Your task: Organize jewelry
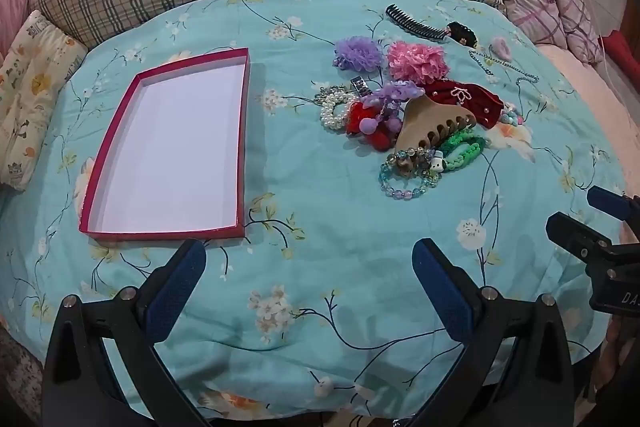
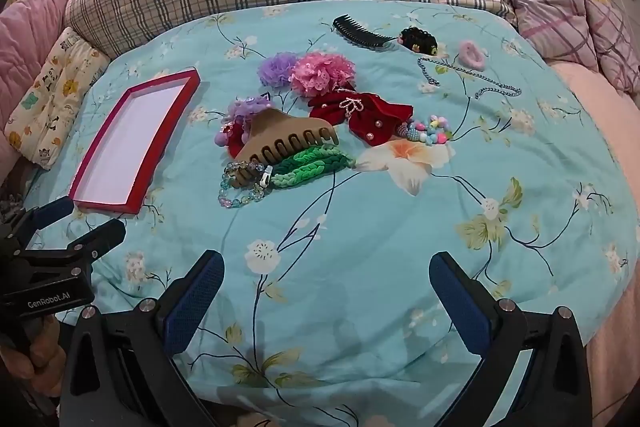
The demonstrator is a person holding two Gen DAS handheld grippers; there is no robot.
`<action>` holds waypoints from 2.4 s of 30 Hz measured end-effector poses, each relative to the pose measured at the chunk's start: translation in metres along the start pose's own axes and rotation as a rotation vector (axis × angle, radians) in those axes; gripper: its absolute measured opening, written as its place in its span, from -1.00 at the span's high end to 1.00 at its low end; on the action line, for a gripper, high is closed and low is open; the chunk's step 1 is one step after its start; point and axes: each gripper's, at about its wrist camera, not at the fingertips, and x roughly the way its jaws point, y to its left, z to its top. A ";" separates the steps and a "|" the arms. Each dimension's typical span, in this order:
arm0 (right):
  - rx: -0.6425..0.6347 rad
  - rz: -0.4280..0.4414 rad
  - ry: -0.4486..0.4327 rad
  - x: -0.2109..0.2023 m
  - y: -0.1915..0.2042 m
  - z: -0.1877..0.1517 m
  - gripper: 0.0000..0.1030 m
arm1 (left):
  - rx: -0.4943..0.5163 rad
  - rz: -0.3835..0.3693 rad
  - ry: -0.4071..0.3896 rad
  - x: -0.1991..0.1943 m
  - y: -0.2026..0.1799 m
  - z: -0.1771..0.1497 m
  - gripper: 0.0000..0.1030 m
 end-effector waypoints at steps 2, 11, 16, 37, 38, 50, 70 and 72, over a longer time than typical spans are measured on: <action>0.001 0.000 0.001 0.000 0.000 0.000 -1.00 | 0.000 0.000 -0.001 0.000 0.001 0.000 -1.00; -0.002 -0.001 -0.004 0.002 -0.004 0.000 -1.00 | 0.003 -0.002 0.003 0.001 0.000 0.002 -1.00; -0.010 -0.009 -0.001 0.005 -0.001 0.001 -1.00 | 0.007 -0.005 0.000 0.002 0.000 0.004 -1.00; 0.005 0.005 -0.002 0.001 0.001 0.006 -1.00 | 0.007 -0.008 0.001 0.004 -0.001 0.004 -1.00; 0.015 0.017 -0.001 0.000 -0.001 0.006 -1.00 | 0.007 -0.009 0.002 0.005 -0.002 0.005 -1.00; 0.013 -0.017 -0.011 0.010 -0.015 0.011 -0.99 | -0.015 -0.066 0.004 0.017 0.002 0.022 -1.00; 0.186 0.034 -0.038 0.050 -0.080 0.061 -0.64 | -0.059 -0.116 -0.003 0.068 0.015 0.099 -1.00; 0.179 0.040 -0.047 0.055 -0.080 0.071 -0.56 | -0.063 -0.114 -0.003 0.078 0.017 0.112 -1.00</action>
